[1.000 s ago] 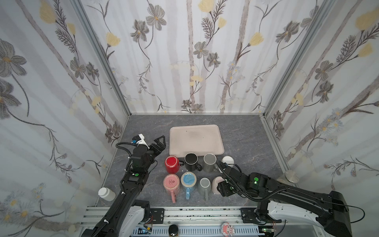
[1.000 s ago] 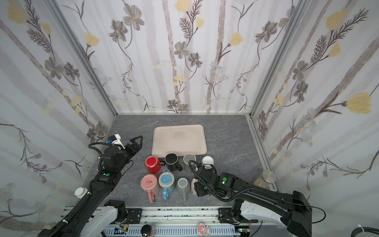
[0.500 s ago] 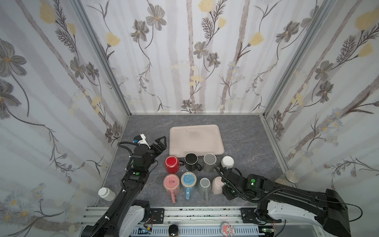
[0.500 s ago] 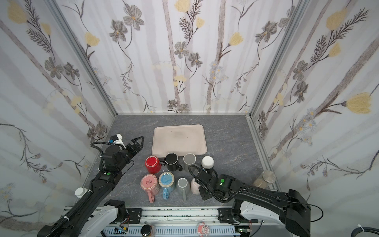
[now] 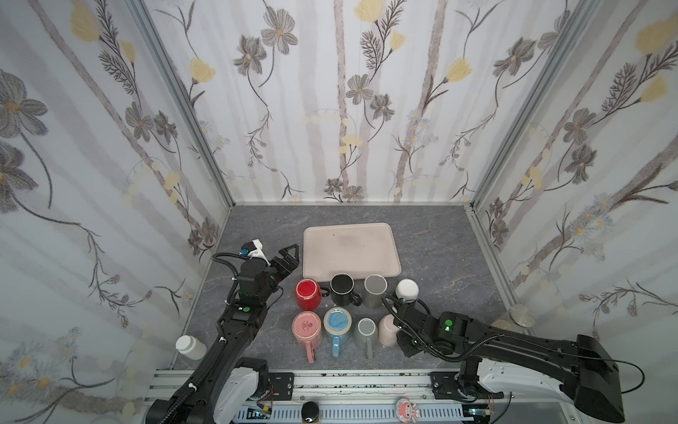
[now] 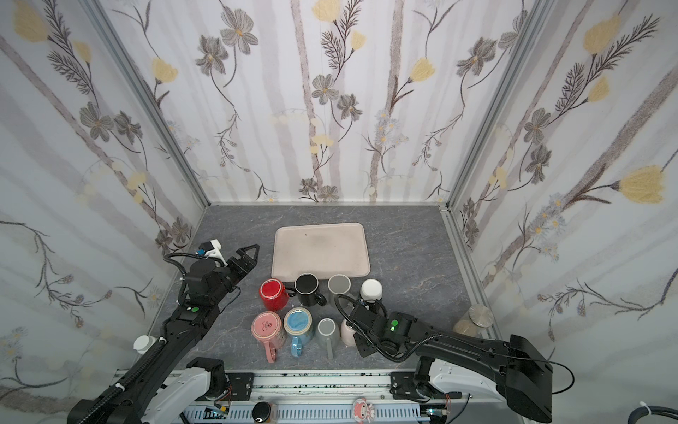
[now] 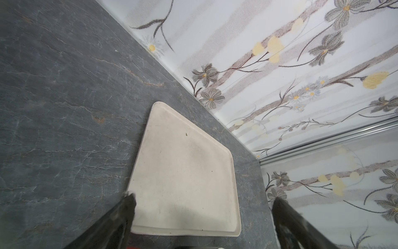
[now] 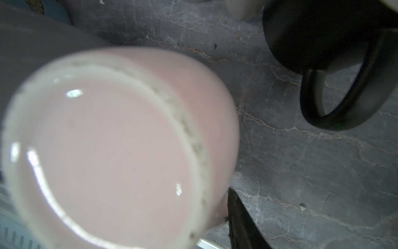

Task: Turn the mug right side up
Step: Pick up the mug from the bottom-center of the table.

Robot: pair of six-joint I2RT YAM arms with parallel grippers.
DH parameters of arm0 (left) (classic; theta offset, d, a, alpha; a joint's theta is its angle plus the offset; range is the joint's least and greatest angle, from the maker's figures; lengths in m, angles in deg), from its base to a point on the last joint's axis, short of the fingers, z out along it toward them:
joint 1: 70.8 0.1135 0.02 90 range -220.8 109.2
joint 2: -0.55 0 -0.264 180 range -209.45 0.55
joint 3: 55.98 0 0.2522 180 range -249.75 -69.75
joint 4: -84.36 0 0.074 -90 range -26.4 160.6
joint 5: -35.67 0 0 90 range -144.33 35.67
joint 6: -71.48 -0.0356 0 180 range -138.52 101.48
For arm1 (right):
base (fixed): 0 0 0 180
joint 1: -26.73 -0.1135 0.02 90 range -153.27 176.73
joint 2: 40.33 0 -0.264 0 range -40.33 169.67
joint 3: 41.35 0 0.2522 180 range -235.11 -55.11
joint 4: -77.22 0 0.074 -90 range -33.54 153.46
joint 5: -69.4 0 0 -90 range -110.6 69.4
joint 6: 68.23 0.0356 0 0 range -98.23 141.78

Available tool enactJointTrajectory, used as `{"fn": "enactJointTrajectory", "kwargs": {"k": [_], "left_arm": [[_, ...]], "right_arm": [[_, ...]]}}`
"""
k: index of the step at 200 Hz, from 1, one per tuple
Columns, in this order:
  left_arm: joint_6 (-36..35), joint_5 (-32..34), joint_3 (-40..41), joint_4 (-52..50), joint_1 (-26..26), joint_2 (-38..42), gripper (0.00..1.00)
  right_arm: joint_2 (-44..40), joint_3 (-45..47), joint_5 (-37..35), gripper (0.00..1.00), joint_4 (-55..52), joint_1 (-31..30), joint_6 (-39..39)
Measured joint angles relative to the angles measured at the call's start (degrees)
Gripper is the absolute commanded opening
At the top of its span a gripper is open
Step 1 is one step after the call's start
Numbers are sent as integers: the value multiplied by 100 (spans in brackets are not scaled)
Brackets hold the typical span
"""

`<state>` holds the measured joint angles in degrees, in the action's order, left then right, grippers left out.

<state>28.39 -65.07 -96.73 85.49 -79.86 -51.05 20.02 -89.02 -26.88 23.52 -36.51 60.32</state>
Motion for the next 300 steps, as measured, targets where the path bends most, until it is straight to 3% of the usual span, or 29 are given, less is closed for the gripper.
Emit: {"fn": "enactJointTrajectory", "kwargs": {"k": [51,103,159,234,271,300], "left_arm": [[7,-70,0,44,-11,-22,99],[26,-90,0,118,-46,-17,99],[48,-111,0,138,-63,-37,99],[66,-151,0,144,-92,-63,99],[81,-151,0,146,-125,-42,100],[109,-153,-17,149,-144,-9,100]], "right_arm": [[177,35,-116,27,212,0,-2],[188,35,-203,34,247,-2,0],[310,35,-496,33,350,-7,105],[494,39,-588,18,584,-7,144],[323,35,-649,0,415,-7,175],[76,-96,-603,0,114,-7,205]]}}
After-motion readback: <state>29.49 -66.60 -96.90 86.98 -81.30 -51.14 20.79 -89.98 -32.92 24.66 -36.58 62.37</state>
